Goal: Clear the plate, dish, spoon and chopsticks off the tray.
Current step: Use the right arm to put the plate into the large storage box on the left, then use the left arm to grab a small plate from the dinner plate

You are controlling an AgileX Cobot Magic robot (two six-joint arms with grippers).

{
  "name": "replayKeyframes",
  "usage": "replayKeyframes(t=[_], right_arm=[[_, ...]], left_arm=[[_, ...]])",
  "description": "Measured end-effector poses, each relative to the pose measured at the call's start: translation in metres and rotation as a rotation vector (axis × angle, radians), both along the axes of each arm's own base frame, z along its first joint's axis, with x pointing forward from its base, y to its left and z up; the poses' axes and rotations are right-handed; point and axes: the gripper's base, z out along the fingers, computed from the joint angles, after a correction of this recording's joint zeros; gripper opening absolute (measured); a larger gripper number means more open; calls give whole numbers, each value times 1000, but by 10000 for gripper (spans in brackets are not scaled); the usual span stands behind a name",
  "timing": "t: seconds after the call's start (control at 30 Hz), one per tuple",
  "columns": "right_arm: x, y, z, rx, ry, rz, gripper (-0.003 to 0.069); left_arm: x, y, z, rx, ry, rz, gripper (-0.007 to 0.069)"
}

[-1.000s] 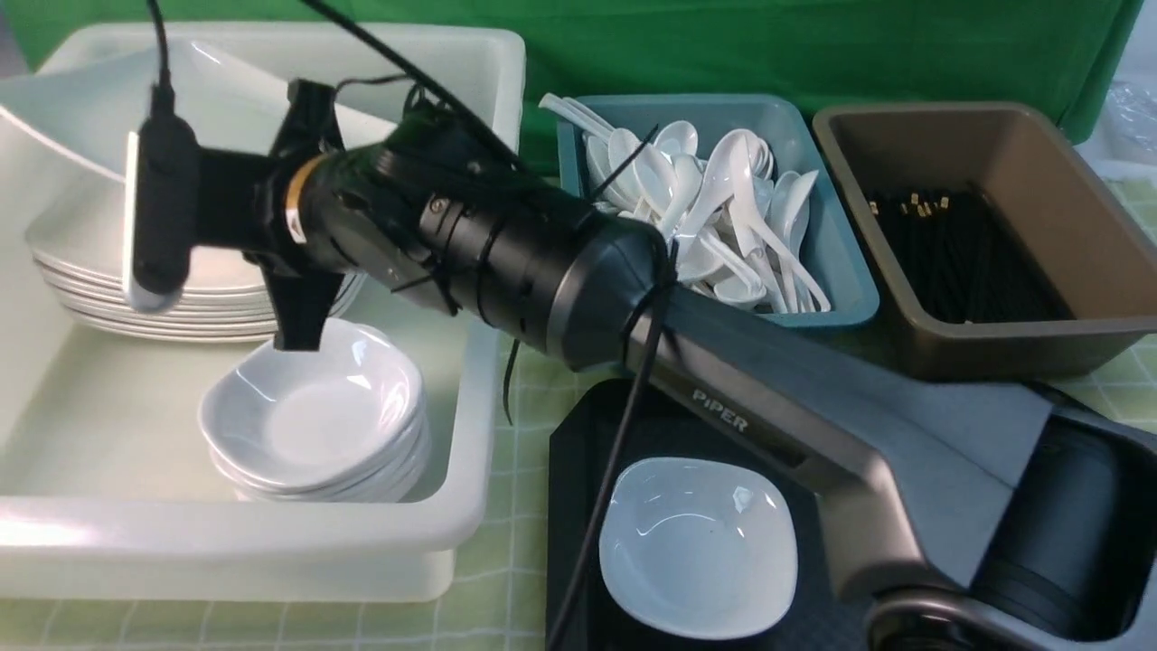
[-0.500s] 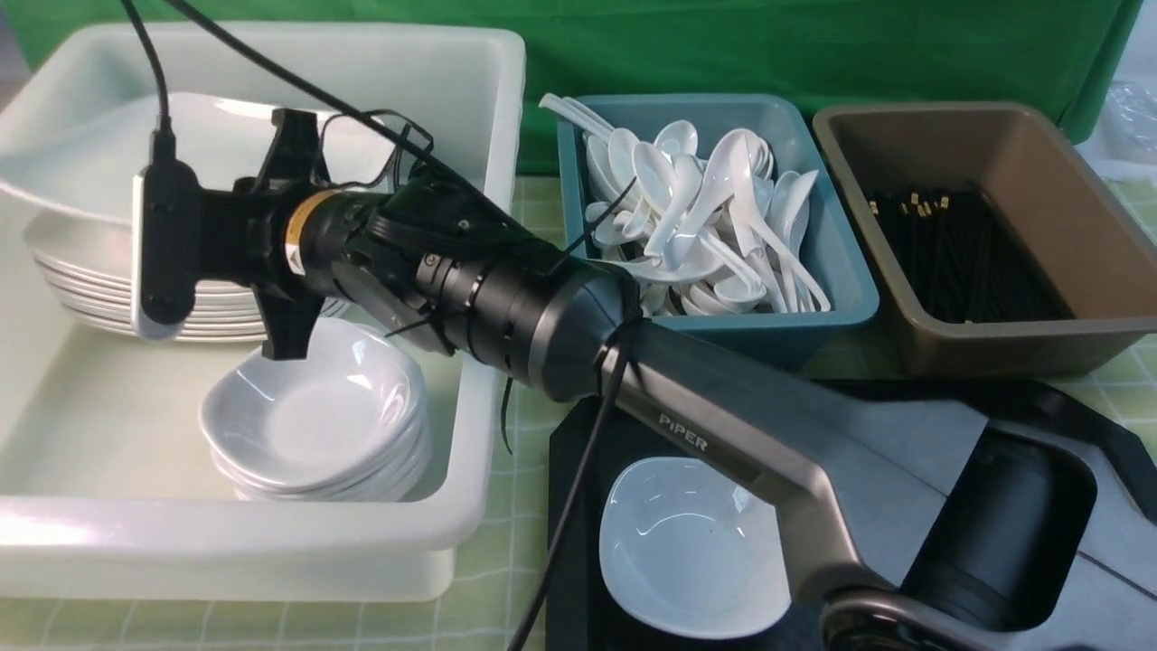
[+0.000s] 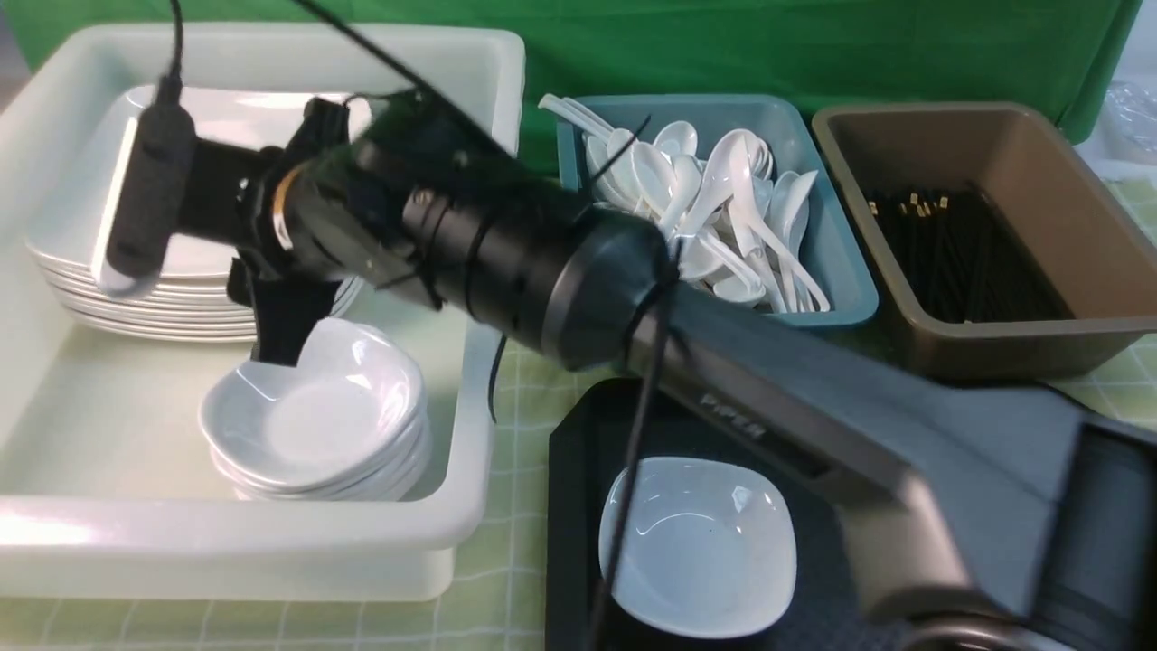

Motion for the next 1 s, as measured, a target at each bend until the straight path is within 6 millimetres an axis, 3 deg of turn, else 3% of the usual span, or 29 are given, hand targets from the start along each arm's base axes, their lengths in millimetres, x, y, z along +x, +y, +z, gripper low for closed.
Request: replayKeyframes(t=[0.13,0.17,0.2,0.33,0.43,0.47,0.57,0.6,0.73,0.83,0.87,0.9,0.97,1.0], right_arm=[[-20,-26,37,-48,96,-86,374],[-25,-37,48,-65,135,-127,345],[-32,-59,67,-83,194,-204,260],[-30,-89,88,-23,249,-330,115],[-36,-132,98,4,310,-458,29],[-38,-141,94,-11,330,-485,27],[-65,-195,97,-12,380,-583,21],[-67,-198,96,-14,384,-587,21],[-124,-271,81,38,433,-697,24],[-148,-296,71,74,453,-735,26],[-162,-310,65,96,463,-755,27],[-162,-310,62,93,470,-764,28],[-189,-339,56,162,474,-792,33],[-191,-340,54,162,477,-797,33]], left_arm=[[5,-3,0,16,17,-1,20],[8,-5,0,31,29,-3,20],[17,-10,0,68,54,-14,20],[36,-24,1,108,100,-52,20],[62,-45,0,157,140,-130,20],[67,-50,-1,166,151,-154,20],[93,-70,-8,207,212,-219,20],[97,-72,-10,218,223,-225,20],[145,-111,-33,274,371,-344,20],[166,-135,-50,330,443,-417,16],[175,-153,-61,370,476,-465,8],[177,-154,-63,374,488,-465,8],[185,-199,-81,450,517,-564,4],[187,-203,-85,456,529,-568,4]])
